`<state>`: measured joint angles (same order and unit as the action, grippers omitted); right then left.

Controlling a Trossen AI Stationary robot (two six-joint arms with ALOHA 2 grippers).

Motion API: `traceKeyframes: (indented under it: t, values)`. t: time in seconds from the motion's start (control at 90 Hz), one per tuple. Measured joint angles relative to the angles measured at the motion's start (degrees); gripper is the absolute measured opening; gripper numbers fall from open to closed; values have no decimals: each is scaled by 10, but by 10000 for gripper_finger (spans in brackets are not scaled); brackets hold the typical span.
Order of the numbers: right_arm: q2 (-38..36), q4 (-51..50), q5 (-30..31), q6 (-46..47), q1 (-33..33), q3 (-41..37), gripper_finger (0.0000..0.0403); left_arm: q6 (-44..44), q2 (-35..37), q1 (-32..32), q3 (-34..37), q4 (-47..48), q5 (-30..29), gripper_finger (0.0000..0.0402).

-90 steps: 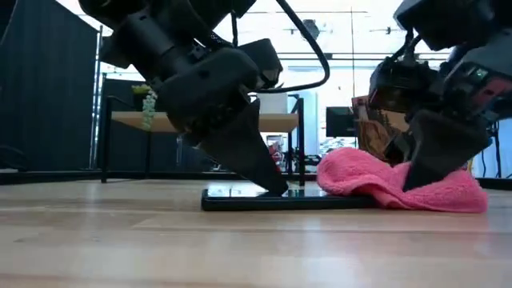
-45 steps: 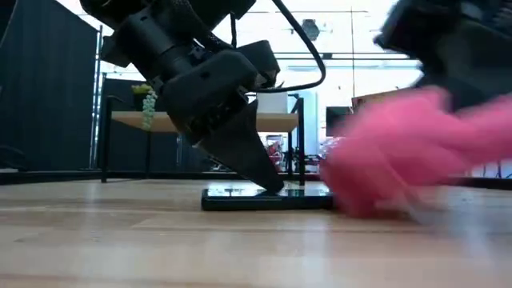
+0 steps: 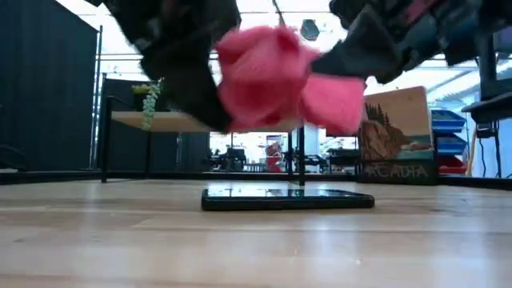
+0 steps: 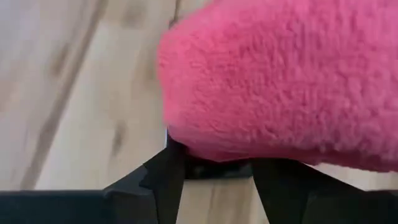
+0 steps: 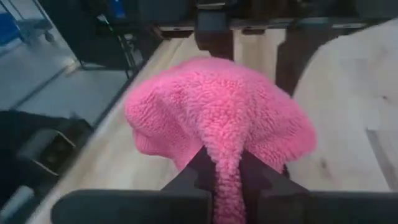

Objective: Apply microfiber cloth
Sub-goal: Wipe the front of the cellphone using the pink microfiber cloth

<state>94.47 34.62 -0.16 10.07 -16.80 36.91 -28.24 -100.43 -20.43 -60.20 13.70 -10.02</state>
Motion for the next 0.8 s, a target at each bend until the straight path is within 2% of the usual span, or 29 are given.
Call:
traceKeyframes:
  t: [0.233,0.489,0.633,0.8]
  values:
    - [109,109,0,-3,28,0,4,1,-65,3,-1,-77,26,164]
    - [178,126,-4,21,40,6,4,1,-123,16,-5,-104,24,164]
    - [175,78,-24,28,40,9,4,2,-134,18,-6,-107,21,164]
    - [129,-37,-42,28,37,9,4,2,-139,19,-6,-112,18,164]
